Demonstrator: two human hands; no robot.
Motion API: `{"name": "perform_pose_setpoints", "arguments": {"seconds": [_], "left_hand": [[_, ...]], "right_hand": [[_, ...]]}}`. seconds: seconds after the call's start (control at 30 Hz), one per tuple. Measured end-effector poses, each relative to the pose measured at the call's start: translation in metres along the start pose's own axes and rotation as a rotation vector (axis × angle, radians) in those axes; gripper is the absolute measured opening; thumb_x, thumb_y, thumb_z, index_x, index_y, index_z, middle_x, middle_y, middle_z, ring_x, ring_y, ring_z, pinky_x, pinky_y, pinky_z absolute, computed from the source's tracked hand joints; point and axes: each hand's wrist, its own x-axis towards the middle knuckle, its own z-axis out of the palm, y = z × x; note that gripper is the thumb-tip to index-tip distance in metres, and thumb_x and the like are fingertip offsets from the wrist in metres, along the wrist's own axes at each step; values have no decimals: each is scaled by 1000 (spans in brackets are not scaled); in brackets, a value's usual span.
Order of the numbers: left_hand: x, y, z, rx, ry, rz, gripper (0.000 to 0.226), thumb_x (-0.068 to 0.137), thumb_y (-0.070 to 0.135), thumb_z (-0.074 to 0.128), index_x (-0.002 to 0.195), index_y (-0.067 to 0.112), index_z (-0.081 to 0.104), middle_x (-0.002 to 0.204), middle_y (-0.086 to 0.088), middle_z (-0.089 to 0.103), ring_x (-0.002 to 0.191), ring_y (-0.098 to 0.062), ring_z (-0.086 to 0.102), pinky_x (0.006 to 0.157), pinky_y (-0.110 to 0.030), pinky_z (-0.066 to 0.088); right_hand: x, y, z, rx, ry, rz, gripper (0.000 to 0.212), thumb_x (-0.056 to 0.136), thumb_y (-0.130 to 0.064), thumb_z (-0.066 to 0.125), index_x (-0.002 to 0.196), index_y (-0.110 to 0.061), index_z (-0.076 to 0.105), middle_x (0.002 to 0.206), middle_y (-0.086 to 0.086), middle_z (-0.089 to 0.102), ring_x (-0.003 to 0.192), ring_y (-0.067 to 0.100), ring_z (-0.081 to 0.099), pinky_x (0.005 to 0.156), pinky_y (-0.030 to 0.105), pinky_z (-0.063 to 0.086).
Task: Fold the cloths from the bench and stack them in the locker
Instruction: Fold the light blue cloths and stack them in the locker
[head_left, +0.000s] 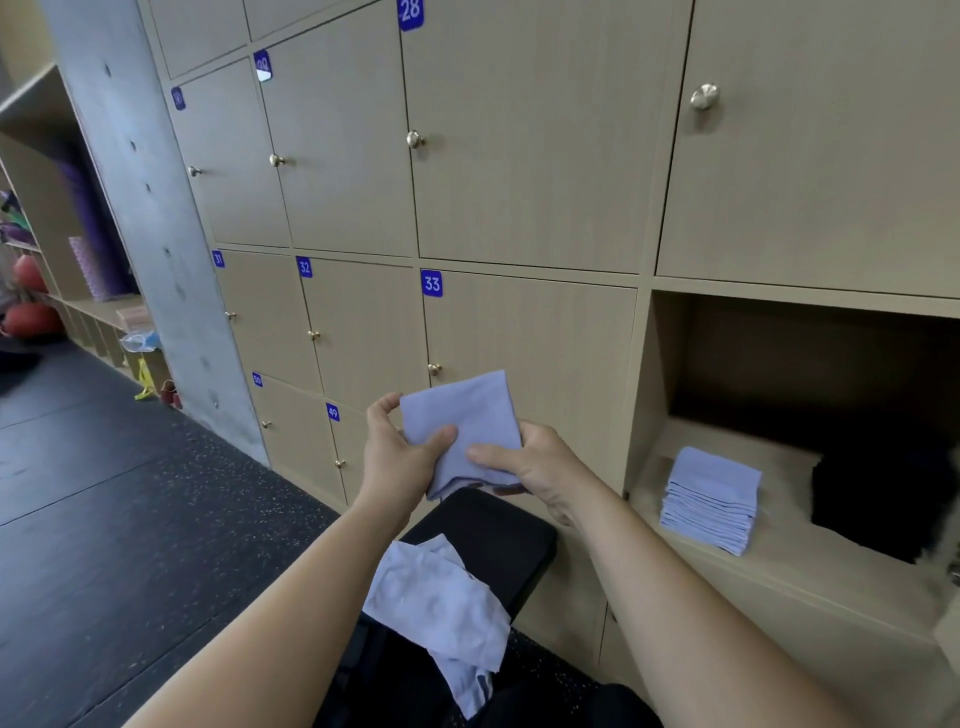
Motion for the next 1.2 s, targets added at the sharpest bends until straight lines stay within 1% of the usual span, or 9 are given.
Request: {"name": "perform_pose_setpoints", "arguments": {"seconds": [0.23, 0.33, 0.43, 0.67, 0.77, 0.87, 0.97, 1.1, 1.2], "left_hand": [[-9, 3, 13, 60, 5, -11, 67, 81, 28, 78, 136, 22, 40, 110, -4, 58, 95, -18, 60, 64, -19, 45], [-6, 3, 15, 167, -187, -79, 30, 77, 29, 82, 91, 13, 62, 76, 7, 64, 66, -10, 60, 52, -14, 43], [-11, 1, 27, 259, -314, -115, 40, 80, 29, 79, 61, 10, 50, 48, 10, 50, 42, -6, 44, 42, -14, 34], [-33, -14, 93, 133, -354, -207, 32, 89, 35, 70, 86, 5, 62, 74, -7, 64, 62, -19, 58, 56, -28, 46], [-40, -25, 122, -27, -375, -281, 31, 91, 31, 67, 96, 1, 65, 88, -15, 73, 83, -33, 70, 76, -44, 59], [-47, -31, 148, -192, -440, -397, 29, 95, 26, 63, 107, 0, 67, 107, -21, 72, 103, -39, 66, 97, -52, 51], [-50, -41, 174, -147, -503, -387, 29, 97, 29, 60, 105, 2, 68, 101, -14, 74, 92, -29, 67, 78, -39, 55], [-49, -49, 202, 62, -517, -259, 29, 98, 21, 56, 80, 0, 64, 66, -3, 61, 55, -12, 53, 49, -15, 43], [-42, -58, 222, 145, -549, -197, 28, 96, 18, 55, 88, -8, 64, 71, -12, 61, 63, -18, 54, 59, -25, 50]], "right_hand": [[-8, 7, -22, -144, -12, 98, 12, 79, -1, 70, 89, -8, 68, 87, 9, 70, 77, 22, 66, 69, 31, 52], [-19, 8, -39, -226, -19, 179, 12, 77, -3, 72, 87, -5, 68, 78, 6, 69, 65, 17, 64, 59, 23, 49], [-28, 17, -60, -105, 139, 189, 12, 77, -9, 77, 80, -8, 65, 74, 5, 67, 59, 12, 60, 53, 21, 46], [-64, 52, -98, 436, 217, 186, 17, 90, -2, 58, 105, -6, 64, 103, 12, 70, 95, 29, 67, 95, 47, 50], [-78, 63, -122, 381, 259, 159, 20, 93, -5, 57, 109, -13, 65, 105, 8, 73, 93, 24, 70, 86, 37, 55], [-87, 72, -145, 300, 397, 184, 8, 94, -11, 58, 98, -8, 65, 92, 7, 72, 75, 17, 69, 66, 23, 53], [-89, 82, -170, 203, 536, 174, 5, 92, -10, 60, 91, -8, 64, 90, 12, 66, 74, 20, 61, 59, 22, 48], [-86, 94, -202, 73, 646, 145, 12, 89, -8, 63, 93, 3, 66, 84, 11, 67, 75, 21, 62, 62, 26, 50], [-79, 104, -224, 8, 717, 138, 14, 87, -6, 64, 87, 8, 63, 77, 11, 63, 69, 19, 57, 58, 26, 48]]}}
